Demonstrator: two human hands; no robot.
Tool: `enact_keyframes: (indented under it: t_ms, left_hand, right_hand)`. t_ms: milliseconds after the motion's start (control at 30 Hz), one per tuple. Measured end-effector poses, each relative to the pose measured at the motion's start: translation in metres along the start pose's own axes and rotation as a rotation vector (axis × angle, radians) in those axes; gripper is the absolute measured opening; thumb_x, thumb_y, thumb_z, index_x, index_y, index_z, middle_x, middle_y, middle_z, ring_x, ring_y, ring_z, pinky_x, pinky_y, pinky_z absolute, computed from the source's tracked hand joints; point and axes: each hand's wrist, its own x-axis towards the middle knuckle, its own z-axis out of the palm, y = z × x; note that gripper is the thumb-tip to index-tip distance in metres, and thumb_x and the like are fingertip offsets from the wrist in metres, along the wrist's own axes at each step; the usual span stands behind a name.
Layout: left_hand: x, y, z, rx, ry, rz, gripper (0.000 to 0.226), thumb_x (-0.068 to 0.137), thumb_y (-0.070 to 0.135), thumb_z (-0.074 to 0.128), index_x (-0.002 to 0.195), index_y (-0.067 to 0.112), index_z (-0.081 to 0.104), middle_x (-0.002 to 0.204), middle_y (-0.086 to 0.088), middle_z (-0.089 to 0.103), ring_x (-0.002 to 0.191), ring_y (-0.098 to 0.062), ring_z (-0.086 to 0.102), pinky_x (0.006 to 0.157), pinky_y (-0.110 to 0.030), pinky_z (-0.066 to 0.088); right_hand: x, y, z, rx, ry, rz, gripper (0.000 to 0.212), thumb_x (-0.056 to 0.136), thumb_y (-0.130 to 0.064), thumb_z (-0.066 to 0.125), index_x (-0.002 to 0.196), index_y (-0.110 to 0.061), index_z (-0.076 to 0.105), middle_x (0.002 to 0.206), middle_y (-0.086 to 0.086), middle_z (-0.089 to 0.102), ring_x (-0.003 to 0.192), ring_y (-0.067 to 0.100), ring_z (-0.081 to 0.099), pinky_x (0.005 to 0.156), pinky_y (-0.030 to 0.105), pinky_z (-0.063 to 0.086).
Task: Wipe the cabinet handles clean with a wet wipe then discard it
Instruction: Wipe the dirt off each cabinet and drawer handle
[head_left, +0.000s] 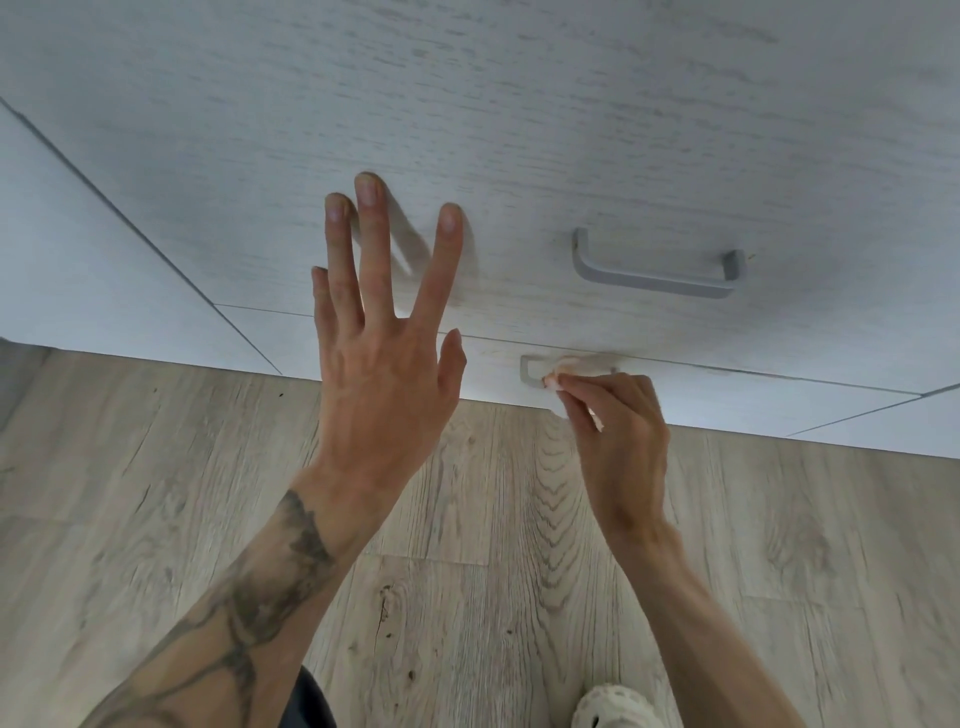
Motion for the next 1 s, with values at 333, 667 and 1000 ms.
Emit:
enact_keyframes:
  t_ms: [333,667,1000]
  left_hand:
    - [0.000,0.000,-0.001,0.007,0.005,0.006,0.095,0.099,0.017,0.071,0.170,0.023,0.007,0.171,-0.028,-0.005,0.161,-0.047,-0.004,0.124,-0.065,0.029]
    - [-0.002,0.000,-0.007,0.018,-0.011,0.013,0.098,0.098,0.017,0.071,0.170,0.025,0.006,0.172,-0.026,-0.006,0.162,-0.043,-0.007,0.127,-0.063,0.025]
    - [-0.004,-0.001,-0.015,0.018,-0.054,0.021,0.099,0.096,0.017,0.072,0.171,0.026,0.008,0.174,-0.023,-0.009,0.162,-0.041,-0.007,0.122,-0.065,0.031]
  right_hand:
    - [-0.003,-0.011,0.021,0.041,0.038,-0.054,0.017,0.089,-0.004,0.081,0.104,-0.011,0.083,0.093,0.001,0.073,0.091,0.024,0.065,0.086,0.028,0.050]
    - [-0.003,-0.017,0.033,0.025,0.081,-0.043,0.016,0.088,-0.005,0.083,0.103,-0.011,0.083,0.094,0.001,0.072,0.090,0.024,0.063,0.086,0.030,0.051]
    - [0.005,-0.037,0.043,0.026,0.121,0.103,0.013,0.081,-0.002,0.084,0.091,-0.010,0.081,0.081,0.002,0.070,0.083,0.026,0.063,0.089,0.021,0.038]
